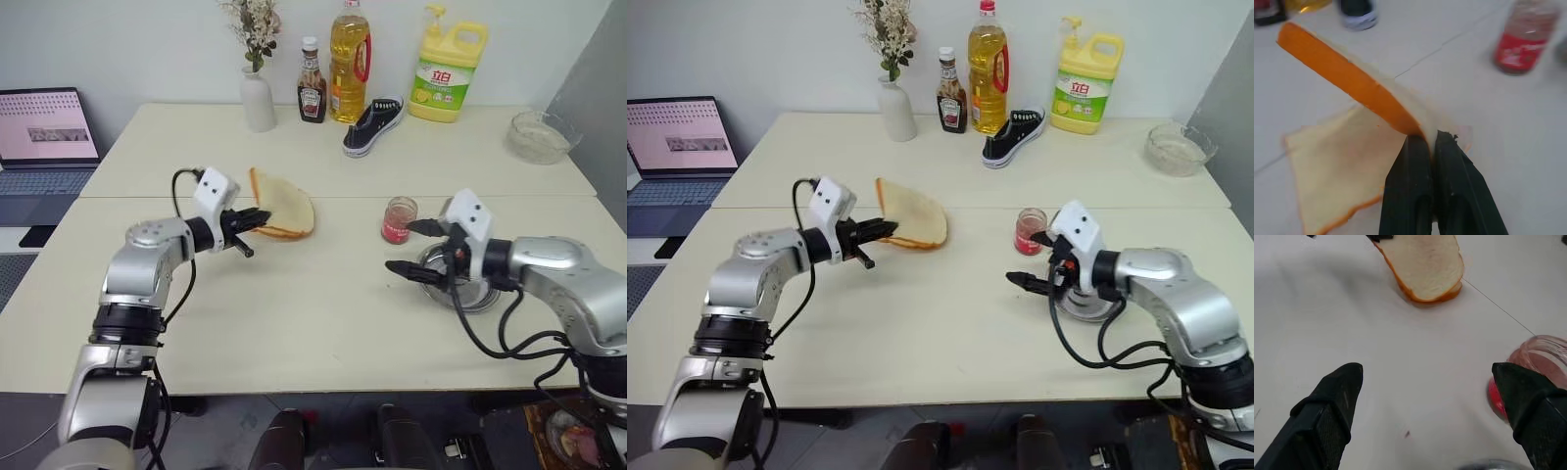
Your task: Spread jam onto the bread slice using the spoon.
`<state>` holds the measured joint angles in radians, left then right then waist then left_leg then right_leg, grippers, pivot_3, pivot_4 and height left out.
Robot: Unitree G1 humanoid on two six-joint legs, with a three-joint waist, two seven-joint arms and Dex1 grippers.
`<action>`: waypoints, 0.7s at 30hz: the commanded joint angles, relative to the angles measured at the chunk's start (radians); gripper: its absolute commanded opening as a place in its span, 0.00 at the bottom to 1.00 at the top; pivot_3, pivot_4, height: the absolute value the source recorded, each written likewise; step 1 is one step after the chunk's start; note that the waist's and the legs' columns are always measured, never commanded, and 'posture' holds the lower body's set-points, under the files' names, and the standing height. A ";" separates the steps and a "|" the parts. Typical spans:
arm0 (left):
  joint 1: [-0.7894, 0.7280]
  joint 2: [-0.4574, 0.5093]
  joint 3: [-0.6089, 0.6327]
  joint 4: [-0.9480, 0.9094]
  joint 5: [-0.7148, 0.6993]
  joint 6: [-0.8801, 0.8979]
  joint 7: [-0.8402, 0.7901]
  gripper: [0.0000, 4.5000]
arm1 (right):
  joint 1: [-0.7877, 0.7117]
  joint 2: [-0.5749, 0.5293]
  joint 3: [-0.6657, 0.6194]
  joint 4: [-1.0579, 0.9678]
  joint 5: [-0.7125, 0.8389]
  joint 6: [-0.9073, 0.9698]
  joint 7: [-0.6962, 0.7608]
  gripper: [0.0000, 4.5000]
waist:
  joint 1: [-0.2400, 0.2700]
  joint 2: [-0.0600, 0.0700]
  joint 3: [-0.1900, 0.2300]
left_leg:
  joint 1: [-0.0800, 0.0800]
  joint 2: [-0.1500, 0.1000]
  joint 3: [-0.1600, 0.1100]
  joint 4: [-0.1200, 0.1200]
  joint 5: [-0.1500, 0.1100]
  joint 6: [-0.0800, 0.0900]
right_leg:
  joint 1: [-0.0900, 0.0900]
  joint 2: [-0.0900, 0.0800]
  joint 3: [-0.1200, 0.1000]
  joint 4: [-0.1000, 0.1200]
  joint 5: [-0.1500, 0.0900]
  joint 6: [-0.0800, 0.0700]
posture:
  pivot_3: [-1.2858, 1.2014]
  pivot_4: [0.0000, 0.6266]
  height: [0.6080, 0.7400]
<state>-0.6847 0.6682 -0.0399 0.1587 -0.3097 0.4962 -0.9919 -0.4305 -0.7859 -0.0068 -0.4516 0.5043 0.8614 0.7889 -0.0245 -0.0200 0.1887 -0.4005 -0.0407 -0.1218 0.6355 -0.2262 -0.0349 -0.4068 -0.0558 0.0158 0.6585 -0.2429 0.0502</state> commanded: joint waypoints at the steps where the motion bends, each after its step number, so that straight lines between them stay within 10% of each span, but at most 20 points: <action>1: -0.070 0.063 -0.025 -0.170 -0.077 0.050 -0.157 0.01 | 0.042 -0.053 -0.119 -0.108 0.087 0.065 0.014 1.00 | -0.002 0.000 0.000 | 0.000 0.000 0.000 0.000 0.000 0.000 | 0.000 0.000 0.000 0.000 0.000 0.000 | 0.52 0.24 1.00; 7: -0.120 0.144 -0.106 -0.289 -0.128 0.074 -0.365 0.01 | 0.162 -0.120 -0.286 -0.252 0.246 0.191 0.005 1.00 | -0.007 0.000 0.000 | 0.002 0.000 0.001 -0.003 0.000 0.000 | 0.000 0.001 0.000 0.000 -0.003 0.004 | 0.52 0.24 1.00; 11: -0.046 0.171 -0.282 -0.208 0.104 -0.202 -0.418 0.01 | 0.214 -0.107 -0.315 -0.291 0.280 0.212 -0.051 1.00 | -0.007 0.000 0.000 | 0.003 0.000 0.003 -0.003 0.000 0.000 | 0.001 0.002 0.001 0.000 -0.003 0.004 | 0.52 0.24 1.00; 21: -0.165 -0.033 -0.385 0.203 0.365 -0.614 -0.286 0.01 | 0.220 -0.108 -0.299 -0.281 0.303 0.200 -0.117 1.00 | 0.017 0.000 0.000 | 0.000 0.000 0.003 -0.001 0.000 0.000 | 0.001 0.001 0.001 -0.002 -0.003 0.005 | 0.52 0.24 1.00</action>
<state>-0.8148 0.6481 -0.4331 0.3292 0.0247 -0.0528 -1.3168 -0.2031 -0.8862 -0.2924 -0.7213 0.7995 1.0775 0.6787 -0.0072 -0.0204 0.1891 -0.4003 -0.0411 -0.1190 0.6349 -0.2263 -0.0344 -0.4061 -0.0552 0.0170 0.6570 -0.2458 0.0548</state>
